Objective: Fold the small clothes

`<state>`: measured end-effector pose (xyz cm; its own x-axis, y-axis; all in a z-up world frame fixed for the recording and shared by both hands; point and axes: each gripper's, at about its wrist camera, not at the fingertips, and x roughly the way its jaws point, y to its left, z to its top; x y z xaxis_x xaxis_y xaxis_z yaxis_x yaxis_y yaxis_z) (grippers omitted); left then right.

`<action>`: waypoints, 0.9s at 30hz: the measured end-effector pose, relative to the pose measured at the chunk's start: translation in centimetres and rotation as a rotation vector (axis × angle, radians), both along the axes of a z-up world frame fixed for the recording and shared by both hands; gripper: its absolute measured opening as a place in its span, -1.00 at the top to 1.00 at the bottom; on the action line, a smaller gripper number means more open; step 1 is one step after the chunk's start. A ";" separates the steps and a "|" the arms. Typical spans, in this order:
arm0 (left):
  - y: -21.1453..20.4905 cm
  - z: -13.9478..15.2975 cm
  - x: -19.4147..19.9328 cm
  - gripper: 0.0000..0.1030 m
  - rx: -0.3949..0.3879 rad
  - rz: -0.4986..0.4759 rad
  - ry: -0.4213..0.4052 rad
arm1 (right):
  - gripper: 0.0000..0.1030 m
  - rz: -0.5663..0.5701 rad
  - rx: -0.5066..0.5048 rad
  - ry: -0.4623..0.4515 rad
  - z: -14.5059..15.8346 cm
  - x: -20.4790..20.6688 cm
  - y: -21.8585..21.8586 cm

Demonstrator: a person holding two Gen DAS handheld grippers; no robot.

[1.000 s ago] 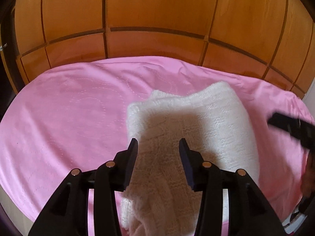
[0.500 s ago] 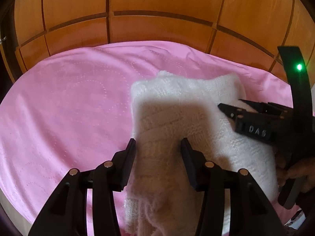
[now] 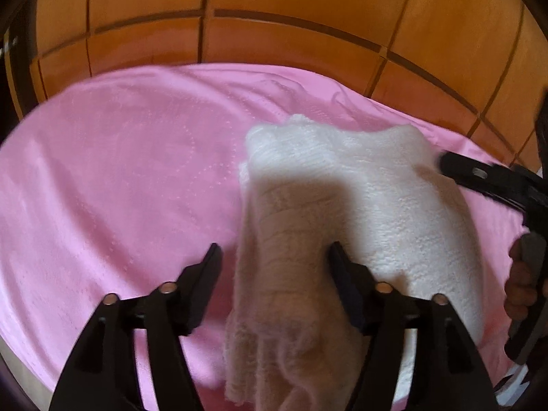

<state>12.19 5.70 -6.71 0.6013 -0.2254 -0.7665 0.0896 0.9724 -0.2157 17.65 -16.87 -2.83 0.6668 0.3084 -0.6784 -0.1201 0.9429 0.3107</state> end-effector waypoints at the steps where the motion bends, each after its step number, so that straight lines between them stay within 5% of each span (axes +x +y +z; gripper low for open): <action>1: 0.6 -0.3 0.1 -0.44 -0.034 0.004 0.011 | -0.65 -0.010 0.038 0.008 -0.1 -0.6 -0.8; 7: 2.6 -1.9 1.1 -0.70 -0.164 -0.049 0.061 | -0.78 -0.056 0.255 0.127 -3.8 -2.8 -5.2; 11: 3.4 -2.8 2.0 -0.68 -0.254 -0.085 0.094 | -0.78 -0.012 0.400 0.195 -6.6 -2.2 -5.6; 15: 4.4 -4.7 2.7 -0.25 -0.448 -0.123 0.162 | -0.77 0.072 0.483 0.223 -8.2 -0.8 -3.7; 22: 5.0 -5.1 1.6 0.27 -0.574 -0.189 0.121 | -0.08 0.123 0.366 0.201 -6.5 -1.0 -0.6; 27: 2.9 -2.6 0.5 0.34 -0.572 -0.281 0.087 | 0.06 0.157 0.345 0.085 -2.2 -4.1 -0.9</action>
<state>12.73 8.59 -9.32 0.4011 -0.7527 -0.5221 0.2826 0.6438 -0.7111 13.55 -17.77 -5.05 0.5393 0.6222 -0.5674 -0.2150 0.7532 0.6216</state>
